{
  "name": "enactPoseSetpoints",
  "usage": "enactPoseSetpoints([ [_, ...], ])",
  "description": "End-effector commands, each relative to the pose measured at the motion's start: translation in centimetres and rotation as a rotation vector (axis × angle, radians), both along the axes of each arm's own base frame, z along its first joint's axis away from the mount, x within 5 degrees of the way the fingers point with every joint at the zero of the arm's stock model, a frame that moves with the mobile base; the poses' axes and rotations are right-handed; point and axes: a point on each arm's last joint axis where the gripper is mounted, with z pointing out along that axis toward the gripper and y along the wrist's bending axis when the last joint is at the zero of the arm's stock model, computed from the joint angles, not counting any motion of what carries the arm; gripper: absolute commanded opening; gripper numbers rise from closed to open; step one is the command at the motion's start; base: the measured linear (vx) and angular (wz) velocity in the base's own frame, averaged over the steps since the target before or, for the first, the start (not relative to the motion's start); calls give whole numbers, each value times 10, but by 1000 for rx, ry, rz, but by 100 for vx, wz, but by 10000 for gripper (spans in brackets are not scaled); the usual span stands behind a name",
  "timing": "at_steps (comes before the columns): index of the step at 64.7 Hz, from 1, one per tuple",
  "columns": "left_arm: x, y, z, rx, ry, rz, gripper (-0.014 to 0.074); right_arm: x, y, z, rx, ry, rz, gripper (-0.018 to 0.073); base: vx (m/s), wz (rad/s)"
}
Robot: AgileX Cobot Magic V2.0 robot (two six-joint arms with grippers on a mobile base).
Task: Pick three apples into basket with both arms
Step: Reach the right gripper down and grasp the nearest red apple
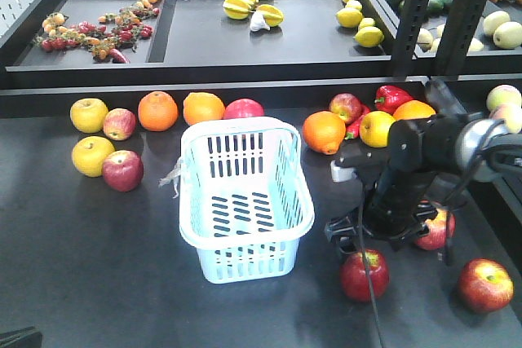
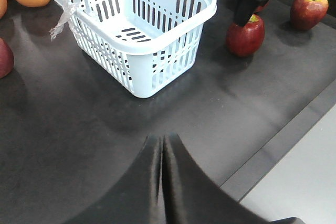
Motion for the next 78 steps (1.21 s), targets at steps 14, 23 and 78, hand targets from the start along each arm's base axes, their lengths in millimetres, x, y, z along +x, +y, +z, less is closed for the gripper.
enactPoseSetpoints([
  [14, 4, -1, 12, -57, -53, 23, -7, 9, 0, -3, -5, -24, -21, 647, 0, 0],
  [23, 4, -1, 12, -57, -53, 23, -7, 10, -1, -16, -29, 1, -29, 643, 0, 0],
  [78, 4, -1, 12, -57, -53, 23, -7, 9, -3, 30, -31, -36, -16, 84, 0, 0],
])
